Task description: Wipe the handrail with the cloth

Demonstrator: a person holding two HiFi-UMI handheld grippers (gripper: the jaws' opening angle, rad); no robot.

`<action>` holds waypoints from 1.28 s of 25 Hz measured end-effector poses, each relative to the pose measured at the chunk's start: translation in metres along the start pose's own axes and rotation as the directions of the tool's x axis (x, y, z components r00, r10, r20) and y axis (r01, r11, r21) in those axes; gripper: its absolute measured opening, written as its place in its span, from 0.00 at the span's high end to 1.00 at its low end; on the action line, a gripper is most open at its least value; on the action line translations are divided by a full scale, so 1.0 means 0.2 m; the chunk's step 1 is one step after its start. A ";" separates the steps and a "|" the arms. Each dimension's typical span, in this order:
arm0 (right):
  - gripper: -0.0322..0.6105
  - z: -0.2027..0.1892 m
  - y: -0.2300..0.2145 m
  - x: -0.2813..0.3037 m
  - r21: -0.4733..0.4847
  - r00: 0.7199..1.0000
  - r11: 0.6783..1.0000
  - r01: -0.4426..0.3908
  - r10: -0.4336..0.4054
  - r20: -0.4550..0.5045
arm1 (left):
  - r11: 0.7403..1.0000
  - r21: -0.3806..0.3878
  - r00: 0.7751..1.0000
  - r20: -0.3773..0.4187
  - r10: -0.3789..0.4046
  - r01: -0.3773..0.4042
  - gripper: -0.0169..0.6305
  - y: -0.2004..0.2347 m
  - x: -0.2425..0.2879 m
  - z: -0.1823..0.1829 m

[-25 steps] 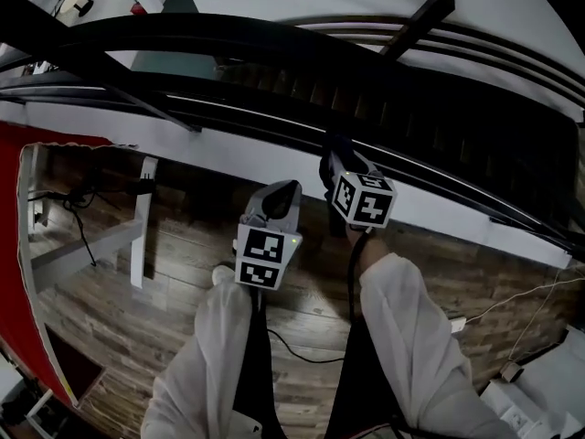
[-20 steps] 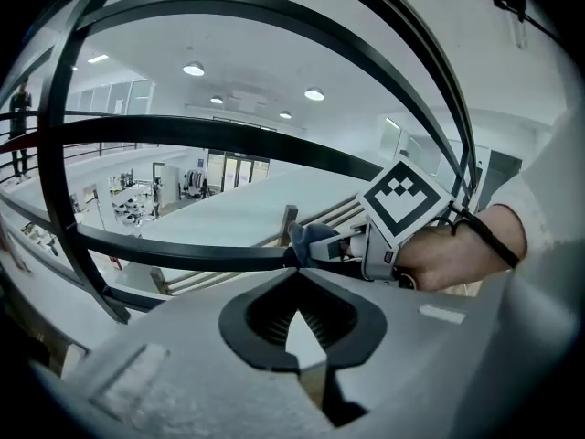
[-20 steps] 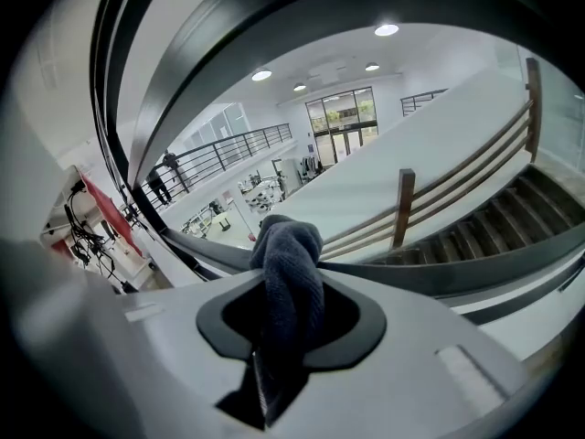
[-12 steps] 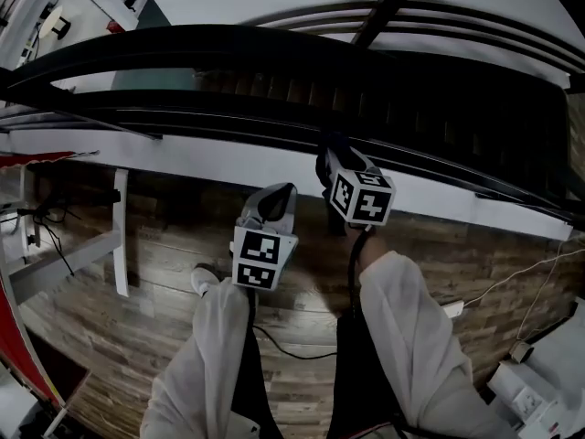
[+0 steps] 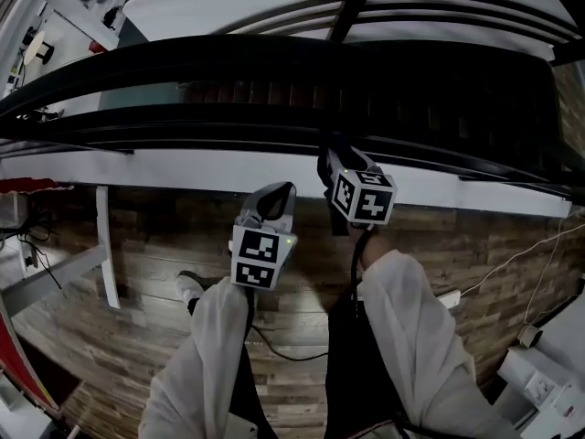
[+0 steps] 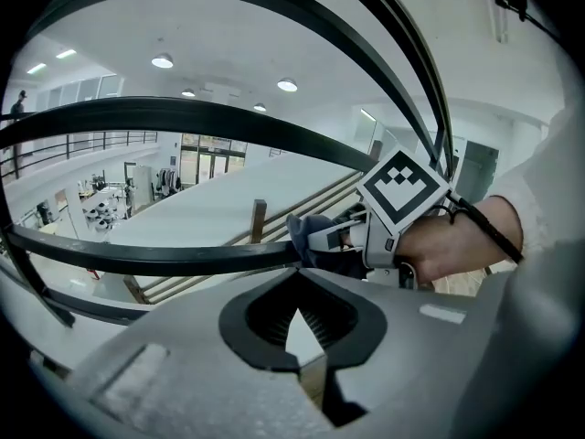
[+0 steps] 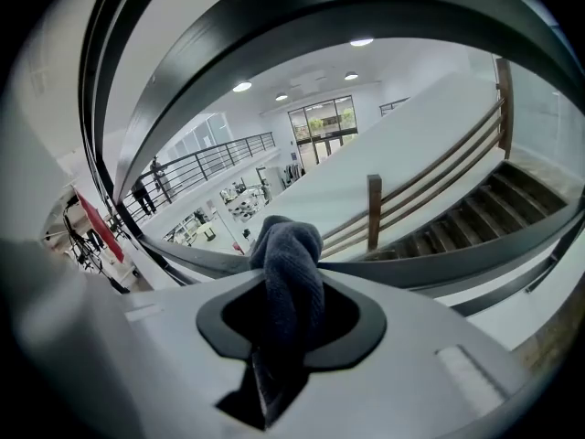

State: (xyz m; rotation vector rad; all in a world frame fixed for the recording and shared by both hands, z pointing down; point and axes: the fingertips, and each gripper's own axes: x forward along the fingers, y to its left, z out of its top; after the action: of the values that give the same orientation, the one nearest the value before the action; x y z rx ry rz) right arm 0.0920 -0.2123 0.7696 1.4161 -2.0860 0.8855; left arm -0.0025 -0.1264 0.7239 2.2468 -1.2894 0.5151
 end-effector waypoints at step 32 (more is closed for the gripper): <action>0.81 0.01 -1.33 -0.51 0.108 0.988 0.989 0.098 -0.110 0.108 | 0.963 0.170 0.977 -0.069 -0.201 0.210 0.97 -1.19 0.79 0.14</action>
State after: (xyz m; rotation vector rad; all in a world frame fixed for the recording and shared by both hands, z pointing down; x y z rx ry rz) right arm 0.3764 -0.2185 0.7638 1.6487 -2.0524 0.9006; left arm 0.2831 -0.1494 0.7323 2.4611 -1.0040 0.6254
